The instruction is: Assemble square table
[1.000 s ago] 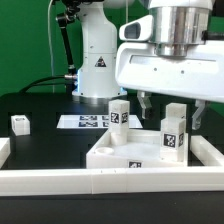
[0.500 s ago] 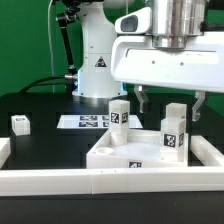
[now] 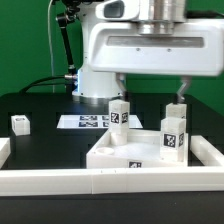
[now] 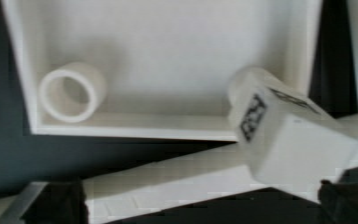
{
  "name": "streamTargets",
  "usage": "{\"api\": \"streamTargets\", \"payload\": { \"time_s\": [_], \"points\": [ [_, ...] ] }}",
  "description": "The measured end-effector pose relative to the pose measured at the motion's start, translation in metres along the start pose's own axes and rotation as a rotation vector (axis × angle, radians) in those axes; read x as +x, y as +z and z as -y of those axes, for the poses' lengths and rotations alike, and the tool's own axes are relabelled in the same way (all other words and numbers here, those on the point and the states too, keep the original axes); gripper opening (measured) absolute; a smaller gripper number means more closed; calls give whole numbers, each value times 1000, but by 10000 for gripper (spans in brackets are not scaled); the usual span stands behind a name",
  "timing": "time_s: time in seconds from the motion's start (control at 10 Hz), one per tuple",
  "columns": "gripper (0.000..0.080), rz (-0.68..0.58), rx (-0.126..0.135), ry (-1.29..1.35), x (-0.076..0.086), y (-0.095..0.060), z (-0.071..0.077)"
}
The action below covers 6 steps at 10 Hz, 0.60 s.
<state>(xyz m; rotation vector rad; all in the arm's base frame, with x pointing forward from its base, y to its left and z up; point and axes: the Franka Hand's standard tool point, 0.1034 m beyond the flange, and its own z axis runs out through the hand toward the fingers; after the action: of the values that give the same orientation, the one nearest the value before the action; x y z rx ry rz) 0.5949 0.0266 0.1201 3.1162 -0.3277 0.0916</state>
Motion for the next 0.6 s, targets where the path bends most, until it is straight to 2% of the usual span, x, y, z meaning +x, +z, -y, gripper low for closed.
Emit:
{"api": "streamTargets", "payload": {
  "time_s": [0.2,0.3,0.6],
  "points": [
    [649,-2,-2,-4,-5,2,-21],
    [649,-2,-2,-7,-5,2,-19],
    [649,-2,-4,-4,-3,3,-26]
  ]
}}
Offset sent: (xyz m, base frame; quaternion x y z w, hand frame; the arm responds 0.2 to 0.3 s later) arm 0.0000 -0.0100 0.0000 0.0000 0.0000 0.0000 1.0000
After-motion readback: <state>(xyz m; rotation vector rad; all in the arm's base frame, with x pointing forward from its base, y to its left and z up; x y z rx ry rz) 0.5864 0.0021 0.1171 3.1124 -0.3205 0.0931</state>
